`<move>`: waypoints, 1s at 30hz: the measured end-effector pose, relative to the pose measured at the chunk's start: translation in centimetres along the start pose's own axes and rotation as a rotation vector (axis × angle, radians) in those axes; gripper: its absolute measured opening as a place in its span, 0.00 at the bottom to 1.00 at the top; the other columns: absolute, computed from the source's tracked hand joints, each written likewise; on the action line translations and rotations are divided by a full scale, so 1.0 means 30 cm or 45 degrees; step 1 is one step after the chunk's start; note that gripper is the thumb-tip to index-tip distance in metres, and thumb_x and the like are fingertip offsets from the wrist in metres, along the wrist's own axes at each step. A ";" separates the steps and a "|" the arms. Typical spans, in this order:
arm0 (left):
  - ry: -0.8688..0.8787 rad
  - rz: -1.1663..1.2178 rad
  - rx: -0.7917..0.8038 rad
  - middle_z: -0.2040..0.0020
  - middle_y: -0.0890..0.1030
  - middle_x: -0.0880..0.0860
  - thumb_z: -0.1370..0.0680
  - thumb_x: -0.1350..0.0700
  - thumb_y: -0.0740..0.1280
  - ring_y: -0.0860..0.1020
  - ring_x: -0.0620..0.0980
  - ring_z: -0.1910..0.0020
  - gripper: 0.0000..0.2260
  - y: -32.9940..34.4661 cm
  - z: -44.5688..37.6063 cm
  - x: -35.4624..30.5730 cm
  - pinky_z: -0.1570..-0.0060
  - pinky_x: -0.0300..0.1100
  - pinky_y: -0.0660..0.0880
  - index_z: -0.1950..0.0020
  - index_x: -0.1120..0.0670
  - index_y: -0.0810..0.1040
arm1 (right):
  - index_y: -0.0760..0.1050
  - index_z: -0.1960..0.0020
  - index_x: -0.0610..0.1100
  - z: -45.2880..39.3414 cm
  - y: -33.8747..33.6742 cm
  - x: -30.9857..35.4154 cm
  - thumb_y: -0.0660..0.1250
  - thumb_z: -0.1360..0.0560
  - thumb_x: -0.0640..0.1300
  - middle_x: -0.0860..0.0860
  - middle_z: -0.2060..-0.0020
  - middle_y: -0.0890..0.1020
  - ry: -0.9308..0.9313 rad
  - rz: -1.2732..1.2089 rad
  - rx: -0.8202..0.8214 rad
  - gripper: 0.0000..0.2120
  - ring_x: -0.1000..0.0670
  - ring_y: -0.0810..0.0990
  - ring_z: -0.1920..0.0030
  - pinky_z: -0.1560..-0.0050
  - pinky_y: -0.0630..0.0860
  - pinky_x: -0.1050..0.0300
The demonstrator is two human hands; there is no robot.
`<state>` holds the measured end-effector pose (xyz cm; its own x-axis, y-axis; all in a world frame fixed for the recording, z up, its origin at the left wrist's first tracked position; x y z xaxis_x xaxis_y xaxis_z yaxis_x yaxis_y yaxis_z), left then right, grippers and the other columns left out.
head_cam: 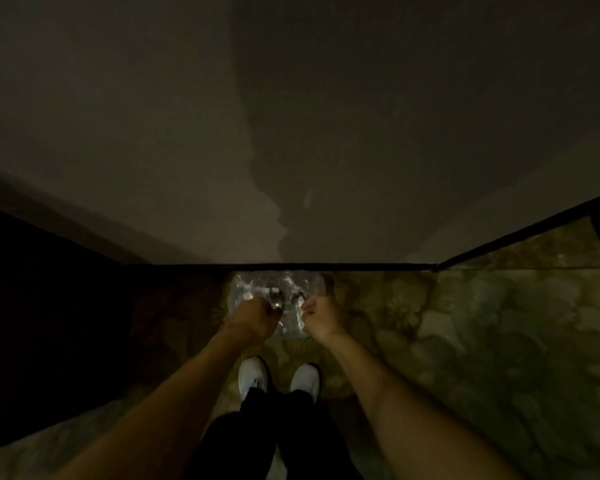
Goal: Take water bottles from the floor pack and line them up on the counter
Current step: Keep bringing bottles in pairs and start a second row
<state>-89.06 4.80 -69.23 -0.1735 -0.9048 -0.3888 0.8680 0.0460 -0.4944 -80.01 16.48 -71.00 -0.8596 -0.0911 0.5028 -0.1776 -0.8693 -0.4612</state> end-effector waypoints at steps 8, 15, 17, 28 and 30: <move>-0.031 0.117 -0.055 0.51 0.81 0.60 0.18 0.49 0.59 0.80 0.56 0.54 0.16 0.136 -0.393 0.177 0.56 0.42 0.73 0.51 0.59 0.80 | 0.78 0.50 0.46 -0.375 0.176 -0.122 0.64 0.24 0.33 0.48 0.53 0.80 0.006 0.038 0.019 0.09 0.47 0.80 0.49 0.49 0.79 0.54; 0.046 0.201 -0.020 0.46 0.81 0.62 0.17 0.55 0.58 0.79 0.57 0.47 0.15 0.328 -0.751 0.210 0.56 0.40 0.69 0.42 0.62 0.80 | 0.80 0.53 0.42 -0.737 0.343 -0.263 0.64 0.23 0.35 0.45 0.53 0.82 0.031 0.010 0.009 0.07 0.46 0.82 0.53 0.49 0.81 0.51; 0.047 0.188 -0.006 0.45 0.81 0.63 0.17 0.57 0.58 0.79 0.58 0.46 0.15 0.383 -0.858 0.228 0.57 0.39 0.67 0.42 0.64 0.80 | 0.80 0.53 0.41 -0.838 0.388 -0.298 0.63 0.24 0.36 0.45 0.54 0.82 -0.011 0.115 0.050 0.07 0.46 0.80 0.51 0.51 0.78 0.54; 0.007 0.046 -0.073 0.39 0.79 0.61 0.20 0.60 0.61 0.77 0.58 0.40 0.12 0.519 -1.285 0.351 0.47 0.42 0.71 0.39 0.62 0.78 | 0.76 0.39 0.42 -1.247 0.631 -0.429 0.61 0.22 0.43 0.41 0.41 0.80 -0.088 0.543 0.282 0.14 0.41 0.80 0.44 0.41 0.77 0.46; -0.016 -0.028 -0.084 0.38 0.79 0.60 0.19 0.58 0.61 0.77 0.57 0.39 0.12 0.543 -1.340 0.381 0.43 0.45 0.73 0.39 0.60 0.78 | 0.75 0.35 0.43 -1.289 0.658 -0.452 0.61 0.21 0.43 0.42 0.38 0.78 -0.085 0.581 0.297 0.15 0.42 0.78 0.40 0.38 0.74 0.49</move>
<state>-95.59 12.24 -112.98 -0.1857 -0.9112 -0.3678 0.8314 0.0538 -0.5530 -90.39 19.34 -115.21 -0.7906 -0.5107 0.3377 0.3263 -0.8182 -0.4733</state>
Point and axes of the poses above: each hand's wrist, its own z-axis away from the middle knuckle, its own y-axis out of the palm, x = y × z, the point moved 9 cm from there along -z, towards the middle knuckle
